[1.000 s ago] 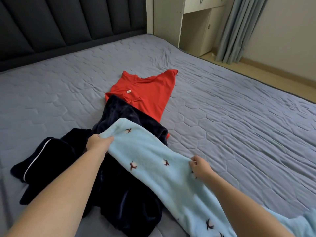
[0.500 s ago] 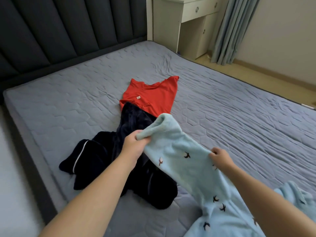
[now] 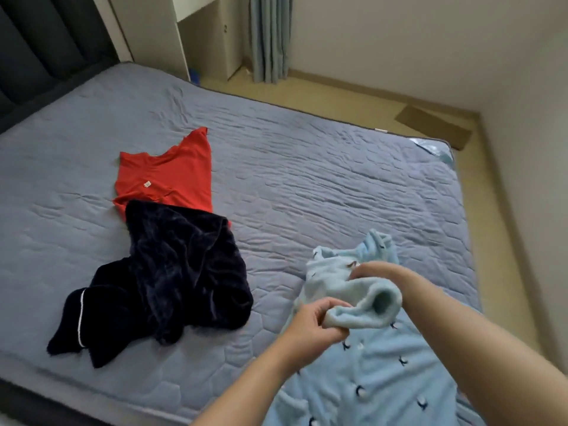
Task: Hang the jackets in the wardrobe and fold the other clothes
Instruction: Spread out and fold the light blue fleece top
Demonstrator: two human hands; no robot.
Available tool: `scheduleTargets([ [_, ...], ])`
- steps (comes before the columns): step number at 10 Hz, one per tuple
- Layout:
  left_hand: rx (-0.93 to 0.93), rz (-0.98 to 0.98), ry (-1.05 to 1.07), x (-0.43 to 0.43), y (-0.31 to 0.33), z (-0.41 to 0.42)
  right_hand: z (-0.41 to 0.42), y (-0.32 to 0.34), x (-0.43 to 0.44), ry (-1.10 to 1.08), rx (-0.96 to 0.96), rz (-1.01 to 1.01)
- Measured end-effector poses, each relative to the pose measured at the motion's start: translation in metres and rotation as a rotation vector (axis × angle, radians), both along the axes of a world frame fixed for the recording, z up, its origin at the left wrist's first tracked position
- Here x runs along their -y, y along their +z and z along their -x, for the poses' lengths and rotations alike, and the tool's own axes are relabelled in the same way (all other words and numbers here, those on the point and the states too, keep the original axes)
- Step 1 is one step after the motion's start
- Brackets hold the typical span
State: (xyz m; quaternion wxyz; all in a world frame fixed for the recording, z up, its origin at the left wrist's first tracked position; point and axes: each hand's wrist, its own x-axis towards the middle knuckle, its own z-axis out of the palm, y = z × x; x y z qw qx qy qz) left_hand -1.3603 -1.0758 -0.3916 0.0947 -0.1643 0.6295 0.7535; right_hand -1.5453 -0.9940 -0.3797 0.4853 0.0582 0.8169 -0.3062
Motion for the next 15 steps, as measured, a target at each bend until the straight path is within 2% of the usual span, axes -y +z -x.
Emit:
scheduleTargets([
  [1,0.08,-0.137,0.016,-0.017,-0.013,0.005,0.007,-0.007,-0.05,0.098,-0.032,-0.096],
  [2,0.313,-0.082,0.077,-0.031,-0.051,0.006,-0.005,-0.026,-0.126,-0.047,0.027,-0.201],
  [3,0.496,0.04,0.116,-0.043,-0.102,0.003,-0.016,-0.067,-0.179,0.212,-0.034,-0.496],
  [4,0.625,0.102,0.12,-0.05,-0.13,-0.001,-0.024,-0.095,-0.194,0.248,-0.116,-0.506],
  [5,0.692,0.063,0.183,-0.057,-0.171,0.009,-0.025,-0.136,-0.194,0.31,-0.127,-0.453],
  [6,0.737,-0.064,0.305,-0.057,-0.207,0.03,-0.02,-0.174,-0.182,0.352,-0.187,-0.389],
  [7,0.692,-0.346,0.471,-0.044,-0.266,0.058,-0.008,-0.233,-0.153,0.385,-0.329,-0.32],
  [8,0.596,-0.554,0.539,-0.026,-0.312,0.092,0.015,-0.28,-0.108,0.349,-0.478,-0.205],
  [9,0.559,-0.618,0.527,-0.022,-0.328,0.114,0.034,-0.305,-0.074,0.239,-0.55,-0.141],
  [10,0.353,-0.664,0.898,-0.001,-0.35,0.126,0.057,-0.332,-0.042,0.079,-0.454,-0.026],
  [11,0.31,-0.578,0.87,0.011,-0.357,0.113,0.061,-0.34,-0.028,0.054,-0.425,0.043],
  [12,0.383,-0.498,0.588,0.013,-0.353,0.09,0.043,-0.345,-0.041,0.086,-0.459,-0.069],
  [13,0.564,-0.401,0.317,0.007,-0.347,0.062,0.001,-0.34,-0.09,0.014,-0.51,-0.236],
  [14,0.665,-0.34,0.178,-0.002,-0.336,0.053,-0.021,-0.335,-0.135,0.04,-0.478,-0.365],
  [15,0.649,0.225,0.051,0.006,-0.324,0.07,-0.031,-0.326,-0.193,0.034,-0.274,-0.445],
])
